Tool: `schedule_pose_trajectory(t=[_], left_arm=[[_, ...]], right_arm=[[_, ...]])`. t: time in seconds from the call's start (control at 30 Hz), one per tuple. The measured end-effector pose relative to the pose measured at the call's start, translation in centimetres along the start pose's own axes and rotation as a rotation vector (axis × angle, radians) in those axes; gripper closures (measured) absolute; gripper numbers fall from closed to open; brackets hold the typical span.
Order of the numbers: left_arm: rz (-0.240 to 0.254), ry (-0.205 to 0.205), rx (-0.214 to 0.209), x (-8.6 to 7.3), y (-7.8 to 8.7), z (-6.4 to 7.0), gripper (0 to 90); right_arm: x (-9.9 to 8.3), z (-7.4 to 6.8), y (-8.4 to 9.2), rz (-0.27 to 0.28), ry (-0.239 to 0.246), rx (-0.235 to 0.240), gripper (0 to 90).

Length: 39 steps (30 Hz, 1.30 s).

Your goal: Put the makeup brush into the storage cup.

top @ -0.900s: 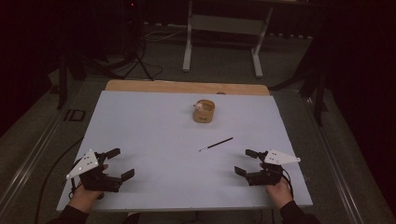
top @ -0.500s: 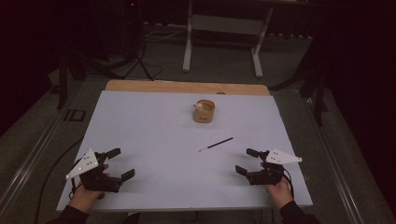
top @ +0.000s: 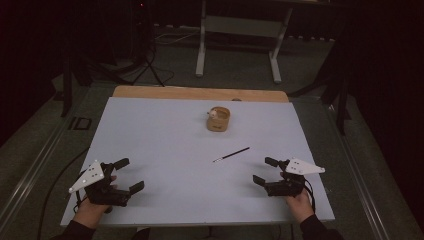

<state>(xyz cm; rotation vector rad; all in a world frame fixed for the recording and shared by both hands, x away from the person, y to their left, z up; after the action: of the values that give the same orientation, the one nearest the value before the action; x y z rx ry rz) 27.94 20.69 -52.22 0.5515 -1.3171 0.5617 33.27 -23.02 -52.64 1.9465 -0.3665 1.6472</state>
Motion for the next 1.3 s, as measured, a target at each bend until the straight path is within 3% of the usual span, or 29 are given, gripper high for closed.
schedule_pose_trajectory(t=[0.3, 0.33, 0.6, 0.7, 0.8, 0.87, 1.1, 1.13, 1.23, 1.3], left_arm=[[0.004, -0.004, 0.002, 0.2, 0.0, 0.0, 0.0], [0.007, -0.006, 0.004, 0.2, 0.1, -0.1, 0.0], [0.014, 0.004, 0.006, 0.3, 0.1, -0.2, 0.0], [0.020, 0.012, 0.000, 0.4, 0.1, -0.1, 0.0], [0.023, 0.010, 0.001, 0.5, 0.1, -0.1, 0.0], [0.027, 0.012, 0.003, 0.5, 0.2, -0.1, 0.0], [0.028, 0.020, -0.002, 0.5, 0.2, -0.2, 0.0], [0.026, 0.020, -0.002, 0.5, 0.2, -0.2, 0.0], [0.026, 0.017, 0.000, 0.5, 0.2, -0.2, 0.0], [0.027, 0.015, 0.001, 0.5, 0.2, -0.2, 0.0]], right_arm=[[-1.4, 1.5, -0.8, -0.080, -0.029, -0.010, 14.6], [-1.8, 2.0, -1.3, -0.117, -0.009, -0.028, 14.7], [-1.8, 3.2, -2.5, -0.187, -0.044, -0.070, 14.8], [-1.8, 3.7, -2.7, -0.227, -0.033, -0.096, 14.9], [-2.2, 4.2, -3.0, -0.283, -0.063, -0.092, 14.9], [-2.1, 4.5, -3.1, -0.289, -0.068, -0.084, 14.9], [-1.6, 5.5, -3.4, -0.365, -0.060, -0.076, 14.9], [-1.4, 6.1, -3.6, -0.427, -0.068, -0.055, 14.9], [-1.3, 6.5, -3.7, -0.454, -0.064, -0.045, 14.9], [-1.3, 6.8, -3.8, -0.502, -0.049, -0.032, 14.9]])
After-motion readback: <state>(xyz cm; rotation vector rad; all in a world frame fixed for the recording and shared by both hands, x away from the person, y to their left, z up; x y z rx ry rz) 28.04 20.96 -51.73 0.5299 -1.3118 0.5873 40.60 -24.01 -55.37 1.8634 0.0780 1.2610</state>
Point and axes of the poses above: each handheld gripper's, and its own axes: y roughly backward along the jaws, x roughly out of its top, z roughly to its right, the point moved 7 cm from there along -y, roughly forward along the jaws, and after that the axes turned 7 degrees about z, right-handed, at the moved point
